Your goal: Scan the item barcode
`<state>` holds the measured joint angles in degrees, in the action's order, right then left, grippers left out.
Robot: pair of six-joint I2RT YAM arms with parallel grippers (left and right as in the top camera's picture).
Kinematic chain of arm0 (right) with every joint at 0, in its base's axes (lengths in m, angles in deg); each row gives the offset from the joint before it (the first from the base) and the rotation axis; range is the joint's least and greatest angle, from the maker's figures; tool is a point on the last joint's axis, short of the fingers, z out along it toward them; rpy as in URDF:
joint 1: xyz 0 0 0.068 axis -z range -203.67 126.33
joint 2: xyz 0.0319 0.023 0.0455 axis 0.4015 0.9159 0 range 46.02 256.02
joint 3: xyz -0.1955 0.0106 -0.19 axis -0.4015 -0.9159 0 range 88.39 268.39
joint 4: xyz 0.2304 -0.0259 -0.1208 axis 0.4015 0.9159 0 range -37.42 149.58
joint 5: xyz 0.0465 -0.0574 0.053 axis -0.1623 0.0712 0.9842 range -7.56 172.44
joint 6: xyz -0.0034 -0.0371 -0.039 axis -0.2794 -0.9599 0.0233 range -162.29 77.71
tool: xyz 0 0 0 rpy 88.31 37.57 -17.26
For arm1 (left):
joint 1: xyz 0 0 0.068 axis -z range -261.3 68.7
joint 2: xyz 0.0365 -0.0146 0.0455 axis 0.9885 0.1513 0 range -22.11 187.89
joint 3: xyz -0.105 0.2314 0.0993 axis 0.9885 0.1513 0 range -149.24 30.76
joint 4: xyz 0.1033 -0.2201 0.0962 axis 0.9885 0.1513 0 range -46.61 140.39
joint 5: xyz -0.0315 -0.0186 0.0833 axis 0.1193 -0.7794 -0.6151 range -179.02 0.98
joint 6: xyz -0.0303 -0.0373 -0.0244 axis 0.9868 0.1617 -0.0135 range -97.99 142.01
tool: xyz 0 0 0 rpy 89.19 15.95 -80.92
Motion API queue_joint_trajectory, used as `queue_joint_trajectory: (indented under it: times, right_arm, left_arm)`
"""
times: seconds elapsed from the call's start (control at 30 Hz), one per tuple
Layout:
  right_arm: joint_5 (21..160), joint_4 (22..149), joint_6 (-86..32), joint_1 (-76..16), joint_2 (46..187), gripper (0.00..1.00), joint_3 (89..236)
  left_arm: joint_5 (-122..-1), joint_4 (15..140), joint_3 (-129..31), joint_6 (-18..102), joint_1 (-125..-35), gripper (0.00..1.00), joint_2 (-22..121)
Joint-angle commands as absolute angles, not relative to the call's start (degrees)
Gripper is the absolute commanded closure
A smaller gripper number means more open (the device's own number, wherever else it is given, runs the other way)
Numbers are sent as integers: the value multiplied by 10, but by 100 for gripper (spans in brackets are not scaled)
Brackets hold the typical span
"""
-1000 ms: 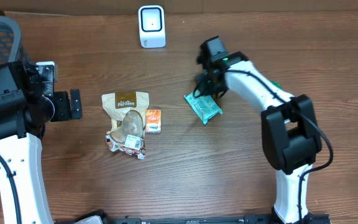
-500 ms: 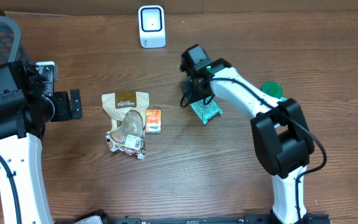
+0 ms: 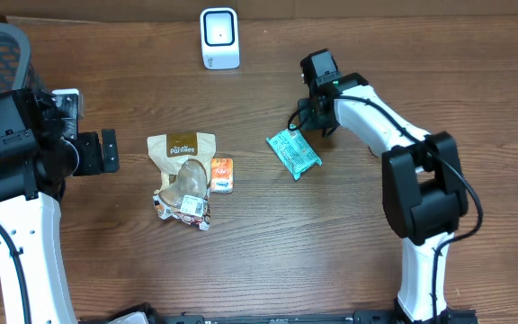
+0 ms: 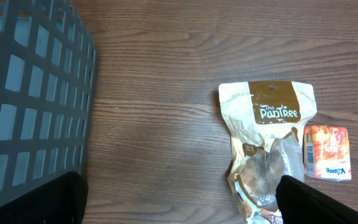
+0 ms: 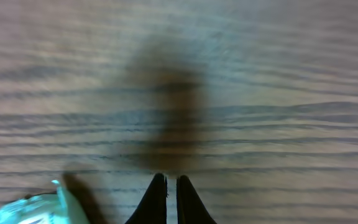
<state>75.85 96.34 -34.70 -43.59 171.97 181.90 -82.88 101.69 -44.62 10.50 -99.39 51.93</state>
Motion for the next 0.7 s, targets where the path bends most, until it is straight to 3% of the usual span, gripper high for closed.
queue_joint_trajectory:
  times: [0.0,0.67]
  right_arm:
    - [765,961,-369,-439,1748,96,1821]
    - [968,1039,-542,-504,1735,96,1867]
  left_arm:
    - [-831,1017,-452,114,-994,1,518]
    - [-831,1017,-452,114,-994,1,518]
